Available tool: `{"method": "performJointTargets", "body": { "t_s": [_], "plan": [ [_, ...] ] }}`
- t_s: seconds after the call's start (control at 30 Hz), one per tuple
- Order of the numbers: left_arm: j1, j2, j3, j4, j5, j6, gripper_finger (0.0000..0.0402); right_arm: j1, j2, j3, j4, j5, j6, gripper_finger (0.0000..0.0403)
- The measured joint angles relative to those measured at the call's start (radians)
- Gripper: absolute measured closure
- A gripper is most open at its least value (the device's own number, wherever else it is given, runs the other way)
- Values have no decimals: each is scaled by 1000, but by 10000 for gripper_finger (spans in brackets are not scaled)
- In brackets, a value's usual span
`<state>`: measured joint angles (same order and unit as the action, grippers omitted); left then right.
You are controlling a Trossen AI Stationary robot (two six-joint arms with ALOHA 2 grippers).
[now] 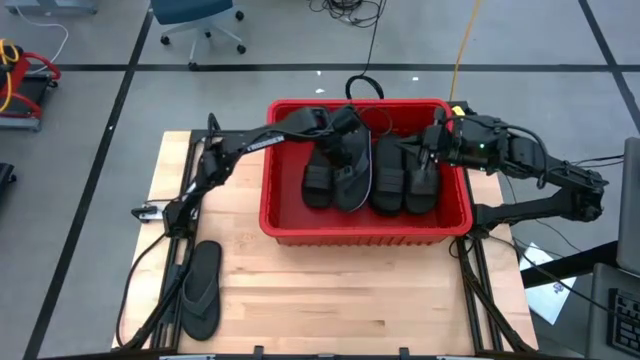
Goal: Pick and place slides into bin
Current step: Put the right black flip flop on top of the other black slide into the red bin
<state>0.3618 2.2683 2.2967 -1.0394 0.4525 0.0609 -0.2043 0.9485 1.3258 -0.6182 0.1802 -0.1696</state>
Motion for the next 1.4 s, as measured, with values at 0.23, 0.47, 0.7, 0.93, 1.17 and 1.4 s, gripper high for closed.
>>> {"method": "performJointTargets", "body": {
  "t_s": [0.23,0.47,0.7,0.93,1.17,1.4],
  "plan": [
    [21,52,0,-14,-21,-7,400,0,0,0,0,4,27,403],
    [23,52,0,-3,-28,62,401,0,3,0,0,5,48,403],
    [20,84,-2,0,-30,97,401,0,3,0,4,6,70,403],
    [18,102,-3,-4,-38,60,400,0,4,0,7,6,80,403],
    [18,102,-3,3,-9,53,396,0,4,0,7,5,83,403],
    [13,102,-3,6,56,31,327,0,4,0,-2,3,84,403]
  ]
}}
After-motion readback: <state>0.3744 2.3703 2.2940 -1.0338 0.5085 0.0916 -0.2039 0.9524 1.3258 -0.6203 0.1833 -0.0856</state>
